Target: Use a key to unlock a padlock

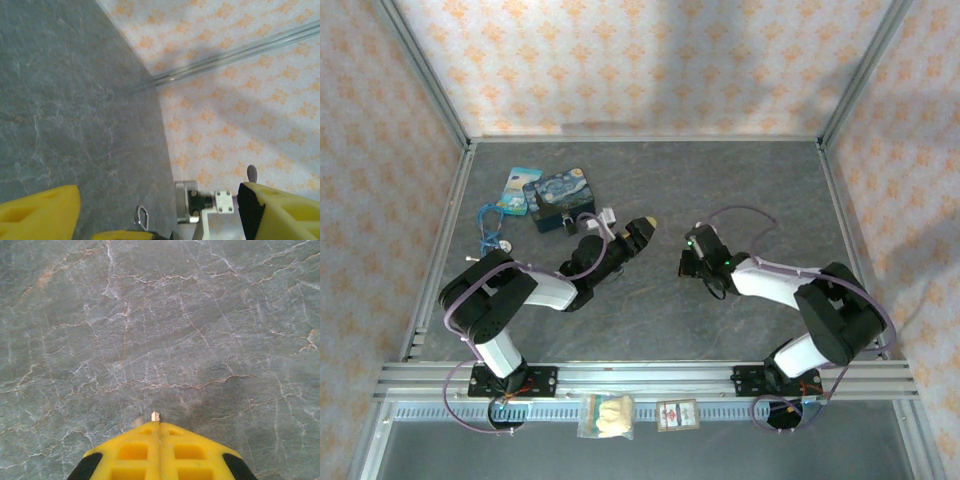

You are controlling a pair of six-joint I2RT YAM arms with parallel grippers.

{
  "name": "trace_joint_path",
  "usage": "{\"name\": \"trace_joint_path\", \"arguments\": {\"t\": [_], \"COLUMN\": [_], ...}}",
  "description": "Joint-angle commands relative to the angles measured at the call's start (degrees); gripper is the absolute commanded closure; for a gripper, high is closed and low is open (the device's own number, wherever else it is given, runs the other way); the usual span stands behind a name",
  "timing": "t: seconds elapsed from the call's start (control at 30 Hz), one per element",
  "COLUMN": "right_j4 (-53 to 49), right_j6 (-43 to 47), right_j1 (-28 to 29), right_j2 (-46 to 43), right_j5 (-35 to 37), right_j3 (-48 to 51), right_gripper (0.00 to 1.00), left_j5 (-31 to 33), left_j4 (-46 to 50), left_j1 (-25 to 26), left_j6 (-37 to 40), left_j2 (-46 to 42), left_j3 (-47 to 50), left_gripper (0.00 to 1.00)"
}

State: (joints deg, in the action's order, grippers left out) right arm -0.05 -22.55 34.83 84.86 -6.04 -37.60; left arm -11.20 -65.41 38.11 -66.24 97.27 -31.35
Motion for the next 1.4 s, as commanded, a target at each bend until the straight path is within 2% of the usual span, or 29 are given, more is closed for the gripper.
{"name": "trace_joint_path", "arguments": {"t": [0.0, 0.13, 0.33, 0.43, 0.63, 0.87, 1.03, 1.27, 1.37], "right_j4": [2.69, -2.63, -7.88, -7.69, -6.36, -9.24, -10.31, -11.43, -14.11], "right_j6": [1.77, 0.99, -1.47, -2.68, -4.58, -8.81, -10.14, -8.65, -8.72], "right_j1": [-1.14, -1.26, -1.25, -1.21, -0.51, 0.06, 1.22, 5.03, 5.39], "right_j2": [-1.94, 0.76, -0.61, -0.95, 1.04, 7.11, 10.29, 9.63, 11.27], "right_j5": [-2.17, 1.36, 3.56, 2.03, 0.60, 5.78, 6.56, 8.84, 11.15], "right_j3": [1.66, -0.04, -0.73, -0.24, -0.13, -1.38, -2.71, -4.68, -6.34], "right_gripper": [1.00, 0.99, 0.61, 0.52, 0.51, 0.58, 0.60, 0.51, 0.50], "left_j5": [-0.84, -0.81, 0.35, 1.07, 1.07, 1.52, 1.79, 2.04, 2.14], "left_j4": [-4.28, -4.64, -2.58, -1.10, -0.71, 0.02, 0.84, 1.65, 1.68], "left_j1": [0.44, 0.50, 0.39, 0.29, -0.05, -0.21, -0.31, -0.95, -1.28], "left_j6": [-2.37, -2.76, -1.03, -0.04, 0.21, 0.58, 1.14, 1.86, 1.90], "left_j2": [1.48, 2.00, 0.41, -0.19, -0.64, -1.29, -2.02, -2.71, -3.03], "left_j3": [0.77, 0.66, 0.44, 0.24, 0.06, 0.07, -0.02, 0.32, 0.58], "left_gripper": [0.19, 0.19, 0.19, 0.19, 0.19, 0.19, 0.19, 0.19, 0.19]}}
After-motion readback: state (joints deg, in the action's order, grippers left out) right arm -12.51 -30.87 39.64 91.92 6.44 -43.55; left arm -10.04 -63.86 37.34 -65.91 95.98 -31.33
